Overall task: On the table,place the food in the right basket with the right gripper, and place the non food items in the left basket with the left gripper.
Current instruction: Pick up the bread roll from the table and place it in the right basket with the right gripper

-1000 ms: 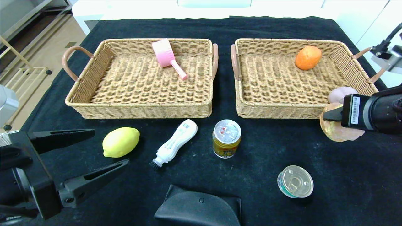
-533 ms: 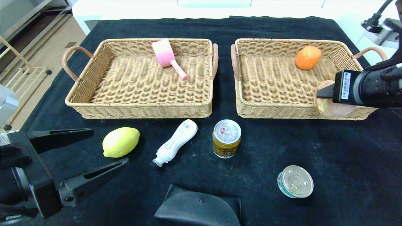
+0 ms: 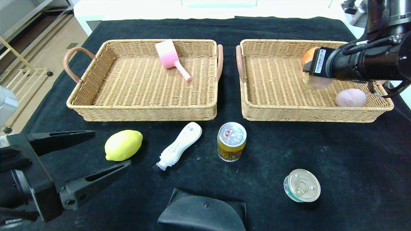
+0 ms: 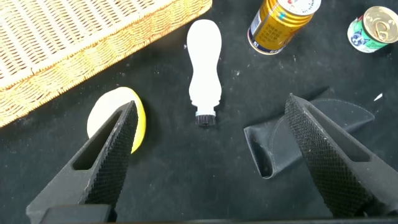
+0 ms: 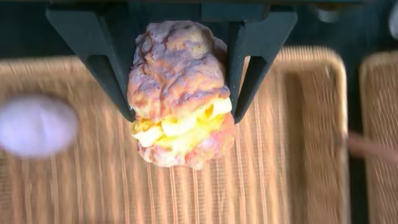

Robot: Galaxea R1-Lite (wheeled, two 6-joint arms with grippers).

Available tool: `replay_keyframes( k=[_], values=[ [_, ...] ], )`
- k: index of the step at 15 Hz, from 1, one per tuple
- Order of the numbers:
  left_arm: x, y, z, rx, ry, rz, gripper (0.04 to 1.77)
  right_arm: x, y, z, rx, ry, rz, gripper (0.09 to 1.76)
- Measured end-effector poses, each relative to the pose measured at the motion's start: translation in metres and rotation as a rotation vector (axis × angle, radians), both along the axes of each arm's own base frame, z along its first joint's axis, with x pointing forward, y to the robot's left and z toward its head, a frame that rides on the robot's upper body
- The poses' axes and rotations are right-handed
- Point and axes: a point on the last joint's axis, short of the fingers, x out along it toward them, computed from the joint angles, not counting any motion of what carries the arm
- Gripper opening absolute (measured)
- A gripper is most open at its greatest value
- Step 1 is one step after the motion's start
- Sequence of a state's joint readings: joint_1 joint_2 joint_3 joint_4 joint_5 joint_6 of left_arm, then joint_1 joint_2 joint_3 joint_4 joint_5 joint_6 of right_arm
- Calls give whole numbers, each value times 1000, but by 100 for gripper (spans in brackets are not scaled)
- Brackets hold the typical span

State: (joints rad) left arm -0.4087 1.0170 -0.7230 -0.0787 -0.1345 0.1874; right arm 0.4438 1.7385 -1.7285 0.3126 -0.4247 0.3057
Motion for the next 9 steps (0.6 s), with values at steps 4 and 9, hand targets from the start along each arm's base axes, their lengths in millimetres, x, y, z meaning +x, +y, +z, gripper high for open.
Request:
replay_keyframes(
  k=[4, 9],
  values=[
    [0, 0, 0, -1, -1, 1, 172, 32, 8, -12, -15, -62, -7, 87],
    [0, 0, 0, 0, -1, 1, 172, 56, 12, -16, -3, -142, -19, 87]
  ],
)
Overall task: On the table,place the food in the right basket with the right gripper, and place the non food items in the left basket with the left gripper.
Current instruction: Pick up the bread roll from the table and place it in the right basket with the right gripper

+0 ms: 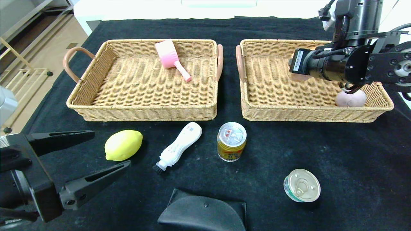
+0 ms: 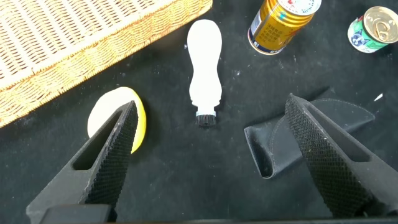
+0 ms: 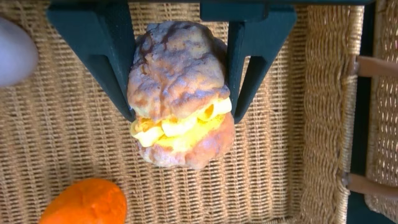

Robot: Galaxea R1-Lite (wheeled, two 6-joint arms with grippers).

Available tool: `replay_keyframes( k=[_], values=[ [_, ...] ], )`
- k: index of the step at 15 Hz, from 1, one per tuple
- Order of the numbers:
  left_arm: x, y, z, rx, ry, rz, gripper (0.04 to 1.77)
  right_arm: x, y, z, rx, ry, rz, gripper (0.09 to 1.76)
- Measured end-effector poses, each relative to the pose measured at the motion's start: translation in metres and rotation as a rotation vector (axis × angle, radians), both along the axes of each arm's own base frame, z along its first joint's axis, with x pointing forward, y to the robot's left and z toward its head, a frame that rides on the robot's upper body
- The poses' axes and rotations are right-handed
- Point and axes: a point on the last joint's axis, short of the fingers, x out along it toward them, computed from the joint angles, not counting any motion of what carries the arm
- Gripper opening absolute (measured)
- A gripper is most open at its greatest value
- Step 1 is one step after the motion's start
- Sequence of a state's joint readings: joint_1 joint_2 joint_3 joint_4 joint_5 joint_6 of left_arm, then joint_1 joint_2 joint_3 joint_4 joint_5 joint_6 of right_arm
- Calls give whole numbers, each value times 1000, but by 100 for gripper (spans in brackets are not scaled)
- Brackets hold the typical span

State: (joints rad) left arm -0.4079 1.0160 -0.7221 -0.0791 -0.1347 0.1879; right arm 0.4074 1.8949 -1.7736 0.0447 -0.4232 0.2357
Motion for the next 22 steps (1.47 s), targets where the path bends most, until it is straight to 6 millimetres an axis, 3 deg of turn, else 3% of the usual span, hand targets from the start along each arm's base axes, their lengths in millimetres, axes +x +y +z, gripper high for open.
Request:
replay_keyframes(
  k=[11, 16, 22],
  values=[
    [0, 0, 0, 2, 0, 0, 172, 10, 1, -7, -9, -17, -2, 87],
    [0, 0, 1, 1, -3, 0, 172, 8, 0, -5, -11, -13, -3, 124],
    [-1, 1, 1, 4, -10, 15, 172, 5, 2, -7, -27, -4, 6, 149]
  ],
)
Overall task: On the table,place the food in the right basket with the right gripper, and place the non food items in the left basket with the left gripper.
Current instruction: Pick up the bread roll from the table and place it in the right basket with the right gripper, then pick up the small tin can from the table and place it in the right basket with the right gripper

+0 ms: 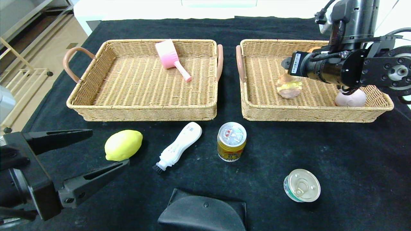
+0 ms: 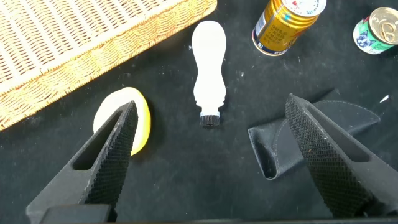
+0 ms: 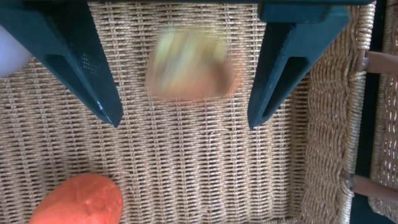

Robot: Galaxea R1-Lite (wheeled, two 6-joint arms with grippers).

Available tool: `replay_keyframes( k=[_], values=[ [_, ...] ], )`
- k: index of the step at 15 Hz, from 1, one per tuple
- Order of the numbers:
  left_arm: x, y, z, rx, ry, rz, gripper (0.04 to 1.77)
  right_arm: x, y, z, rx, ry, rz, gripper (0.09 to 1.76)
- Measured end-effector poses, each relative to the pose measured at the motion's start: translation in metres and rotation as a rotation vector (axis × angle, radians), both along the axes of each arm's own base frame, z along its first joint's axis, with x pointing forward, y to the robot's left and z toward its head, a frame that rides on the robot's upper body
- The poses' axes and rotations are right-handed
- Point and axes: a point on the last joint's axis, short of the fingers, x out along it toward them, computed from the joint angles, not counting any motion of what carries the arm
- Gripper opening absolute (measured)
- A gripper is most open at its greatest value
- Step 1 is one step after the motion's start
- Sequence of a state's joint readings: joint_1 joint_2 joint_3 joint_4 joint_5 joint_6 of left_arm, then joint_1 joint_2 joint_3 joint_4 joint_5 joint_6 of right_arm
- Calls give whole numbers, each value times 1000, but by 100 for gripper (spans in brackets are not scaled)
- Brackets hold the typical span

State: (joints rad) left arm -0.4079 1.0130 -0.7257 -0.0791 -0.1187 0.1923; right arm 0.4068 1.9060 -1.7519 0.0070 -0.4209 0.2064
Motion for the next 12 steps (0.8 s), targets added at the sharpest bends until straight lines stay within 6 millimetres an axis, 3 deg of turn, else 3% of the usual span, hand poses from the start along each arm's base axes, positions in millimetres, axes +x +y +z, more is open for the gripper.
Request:
replay_keyframes(
  k=[8, 12],
  values=[
    [0, 0, 0, 1, -1, 1, 172, -9, -2, -2, -42, 18, 9, 163],
    [0, 0, 0, 3, -2, 4, 172, -41, -6, -2, -100, 109, 42, 166]
  ],
)
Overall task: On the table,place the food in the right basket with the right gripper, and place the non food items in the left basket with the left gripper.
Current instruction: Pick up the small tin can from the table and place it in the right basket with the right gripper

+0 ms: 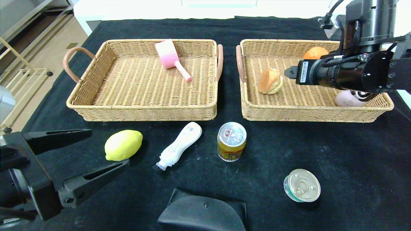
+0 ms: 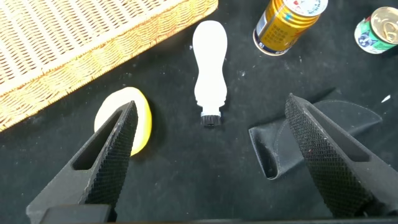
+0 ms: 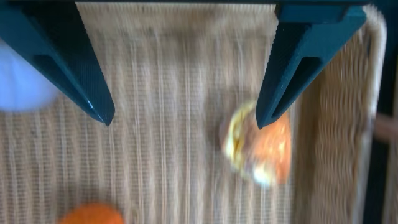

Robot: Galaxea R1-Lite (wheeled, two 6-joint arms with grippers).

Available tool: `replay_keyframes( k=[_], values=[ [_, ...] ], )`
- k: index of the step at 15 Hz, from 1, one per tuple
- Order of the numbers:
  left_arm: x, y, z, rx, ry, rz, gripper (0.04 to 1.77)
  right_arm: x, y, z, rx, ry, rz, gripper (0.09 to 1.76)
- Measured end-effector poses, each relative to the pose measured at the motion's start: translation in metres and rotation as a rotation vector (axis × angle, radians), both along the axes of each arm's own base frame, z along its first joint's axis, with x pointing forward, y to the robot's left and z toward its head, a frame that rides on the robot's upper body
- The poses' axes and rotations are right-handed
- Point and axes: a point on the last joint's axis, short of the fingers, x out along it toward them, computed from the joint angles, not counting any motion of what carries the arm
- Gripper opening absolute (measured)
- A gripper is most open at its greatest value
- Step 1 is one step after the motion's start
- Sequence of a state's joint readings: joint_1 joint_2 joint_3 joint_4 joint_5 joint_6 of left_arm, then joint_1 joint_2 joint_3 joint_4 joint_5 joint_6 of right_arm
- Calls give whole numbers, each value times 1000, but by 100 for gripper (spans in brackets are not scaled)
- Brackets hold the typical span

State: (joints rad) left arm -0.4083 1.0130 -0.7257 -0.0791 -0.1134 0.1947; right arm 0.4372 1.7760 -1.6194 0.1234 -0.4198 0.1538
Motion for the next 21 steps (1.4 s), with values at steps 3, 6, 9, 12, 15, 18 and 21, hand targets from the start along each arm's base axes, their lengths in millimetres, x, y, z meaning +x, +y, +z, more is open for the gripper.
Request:
replay_keyframes(
  k=[3, 6, 9, 12, 15, 18, 21],
  values=[
    [0, 0, 0, 1, 0, 1, 172, -38, 0, -2, -29, 76, 43, 168],
    [0, 0, 0, 2, 2, 2, 172, -72, 0, -5, 5, 163, 28, 169],
    [0, 0, -1, 3, 5, 1, 172, -96, 4, -8, 88, 257, 23, 169],
    [1, 0, -1, 3, 4, 2, 172, -113, 11, -21, 149, 353, 12, 170],
    [1, 0, -1, 3, 4, 2, 172, -120, 17, -41, 124, 419, 20, 170],
    [1, 0, -1, 3, 4, 2, 172, -125, 18, -58, 109, 474, 7, 170],
    [1, 0, -1, 3, 4, 2, 172, -128, 19, -70, 116, 528, 18, 170]
  ],
)
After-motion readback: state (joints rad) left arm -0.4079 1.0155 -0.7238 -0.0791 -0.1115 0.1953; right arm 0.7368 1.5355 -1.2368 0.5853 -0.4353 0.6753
